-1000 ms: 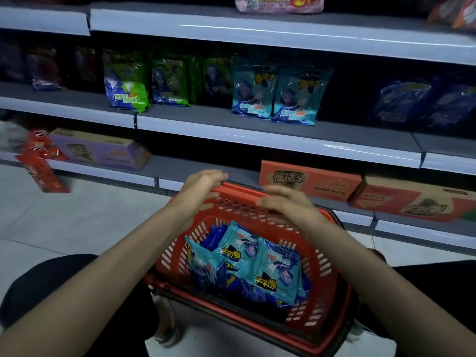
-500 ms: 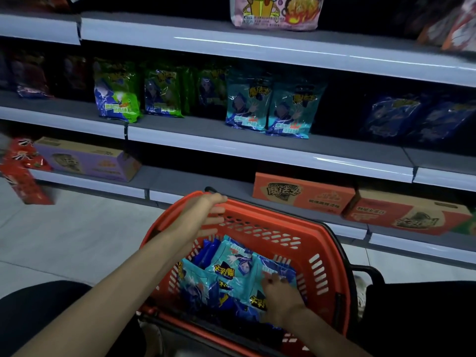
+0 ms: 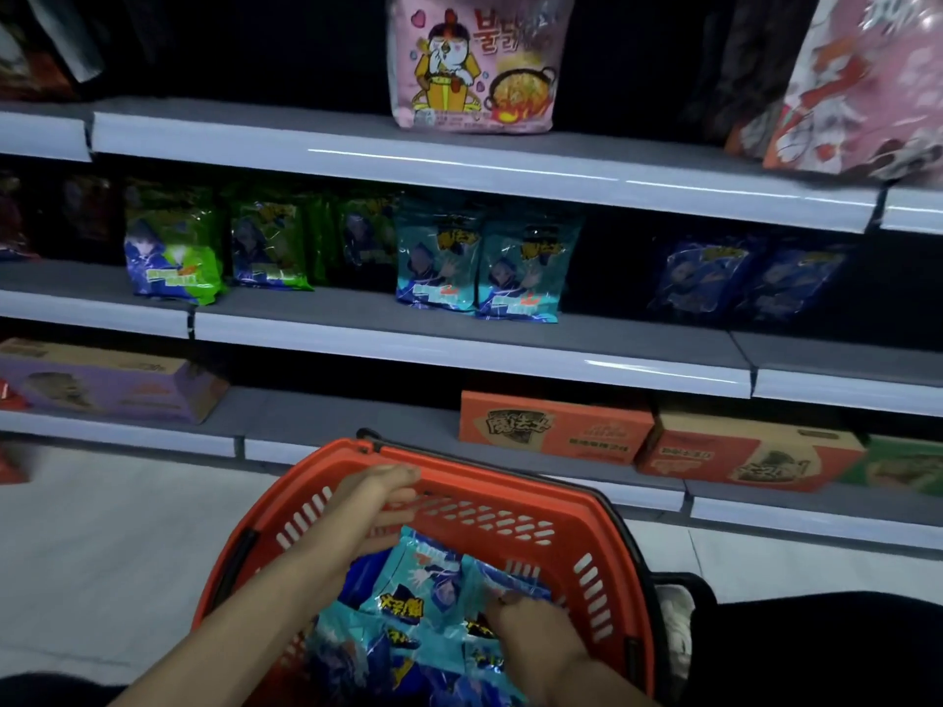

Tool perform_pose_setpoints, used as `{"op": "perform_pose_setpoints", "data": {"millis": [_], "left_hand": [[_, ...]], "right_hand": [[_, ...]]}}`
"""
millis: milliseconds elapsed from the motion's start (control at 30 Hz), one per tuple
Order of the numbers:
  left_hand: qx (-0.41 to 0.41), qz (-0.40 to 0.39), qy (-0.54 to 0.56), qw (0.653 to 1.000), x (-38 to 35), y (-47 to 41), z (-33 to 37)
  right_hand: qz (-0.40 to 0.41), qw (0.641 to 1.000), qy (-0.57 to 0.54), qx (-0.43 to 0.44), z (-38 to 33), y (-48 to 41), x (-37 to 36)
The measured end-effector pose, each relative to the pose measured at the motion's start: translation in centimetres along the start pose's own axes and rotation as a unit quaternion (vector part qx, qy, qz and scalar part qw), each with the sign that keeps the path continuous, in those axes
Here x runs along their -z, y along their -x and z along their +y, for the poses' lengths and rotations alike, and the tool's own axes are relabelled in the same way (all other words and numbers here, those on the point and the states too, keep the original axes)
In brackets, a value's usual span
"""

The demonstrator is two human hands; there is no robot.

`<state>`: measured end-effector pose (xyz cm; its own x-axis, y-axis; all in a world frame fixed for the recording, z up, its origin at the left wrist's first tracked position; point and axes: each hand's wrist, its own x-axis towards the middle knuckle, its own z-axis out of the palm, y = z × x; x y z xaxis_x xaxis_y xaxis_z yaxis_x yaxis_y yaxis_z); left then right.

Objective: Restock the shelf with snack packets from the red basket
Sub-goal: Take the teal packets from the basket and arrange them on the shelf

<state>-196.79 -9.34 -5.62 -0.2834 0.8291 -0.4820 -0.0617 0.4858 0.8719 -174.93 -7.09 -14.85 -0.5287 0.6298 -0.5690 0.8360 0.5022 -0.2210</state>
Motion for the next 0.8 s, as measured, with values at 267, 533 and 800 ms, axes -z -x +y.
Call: {"op": "perform_pose_setpoints", "data": {"millis": [267,533,800], "left_hand": [[-0.016,-0.017,-0.052,0.998,-0.9,-0.4,-0.7],[-0.034,-0.038,-0.068,0.996,-2.1,0.2,-1.0],[-0.098,-0.114,-0.146,0.978,-3.9,1.4,-1.2]], "right_hand": [[0.091,0.971,-0.216,-0.054,0.6,0.4,2.7],[0.070,0.817,-0.569,-0.064,0.7,2.8,7.5],[0.051,0.684,-0.726,-0.049,1.1,5.3,10.6]]}}
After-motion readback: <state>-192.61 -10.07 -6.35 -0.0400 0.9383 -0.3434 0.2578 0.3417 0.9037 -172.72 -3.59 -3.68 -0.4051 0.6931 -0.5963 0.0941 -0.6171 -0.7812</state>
